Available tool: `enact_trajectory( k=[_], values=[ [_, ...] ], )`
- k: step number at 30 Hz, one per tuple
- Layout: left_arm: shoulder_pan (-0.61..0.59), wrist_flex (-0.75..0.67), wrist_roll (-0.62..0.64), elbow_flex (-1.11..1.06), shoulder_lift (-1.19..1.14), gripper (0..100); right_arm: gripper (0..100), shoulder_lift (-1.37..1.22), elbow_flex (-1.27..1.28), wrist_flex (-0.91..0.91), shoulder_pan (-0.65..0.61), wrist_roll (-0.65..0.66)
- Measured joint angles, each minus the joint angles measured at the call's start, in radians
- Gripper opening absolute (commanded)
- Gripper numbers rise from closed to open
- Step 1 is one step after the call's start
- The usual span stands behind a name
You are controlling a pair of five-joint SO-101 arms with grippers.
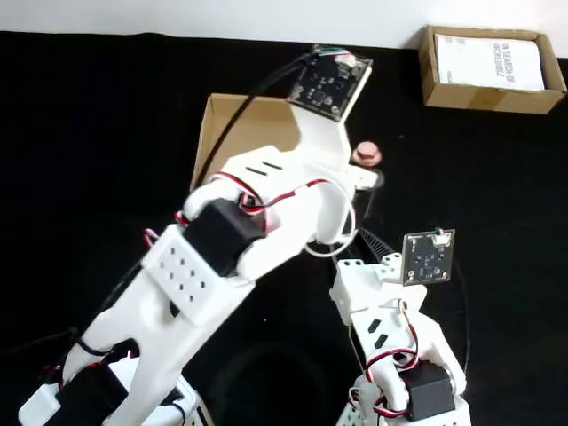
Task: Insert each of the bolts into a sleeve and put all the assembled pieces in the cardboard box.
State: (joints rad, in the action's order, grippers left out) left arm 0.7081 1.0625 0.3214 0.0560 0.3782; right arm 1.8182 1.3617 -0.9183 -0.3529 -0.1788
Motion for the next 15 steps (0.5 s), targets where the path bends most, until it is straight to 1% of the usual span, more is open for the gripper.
enact_trajectory(
  k=[3,5,7,12,15],
  values=[
    [-0.003,-0.063,0.000,-0.034,0.000,1,0.8,0.000,0.000,0.000,0.000,0.000],
    [-0.002,-0.078,0.000,-0.048,0.000,1,0.8,0.000,0.000,0.000,0.000,0.000],
    [-0.002,-0.081,-0.008,-0.055,0.000,1,0.8,0.000,0.000,0.000,0.000,0.000],
    [-0.009,-0.083,-0.089,-0.055,-0.002,1,0.8,0.000,0.000,0.000,0.000,0.000],
    [-0.026,-0.083,-0.098,-0.055,-0.002,1,0.8,0.000,0.000,0.000,0.000,0.000]
  ],
)
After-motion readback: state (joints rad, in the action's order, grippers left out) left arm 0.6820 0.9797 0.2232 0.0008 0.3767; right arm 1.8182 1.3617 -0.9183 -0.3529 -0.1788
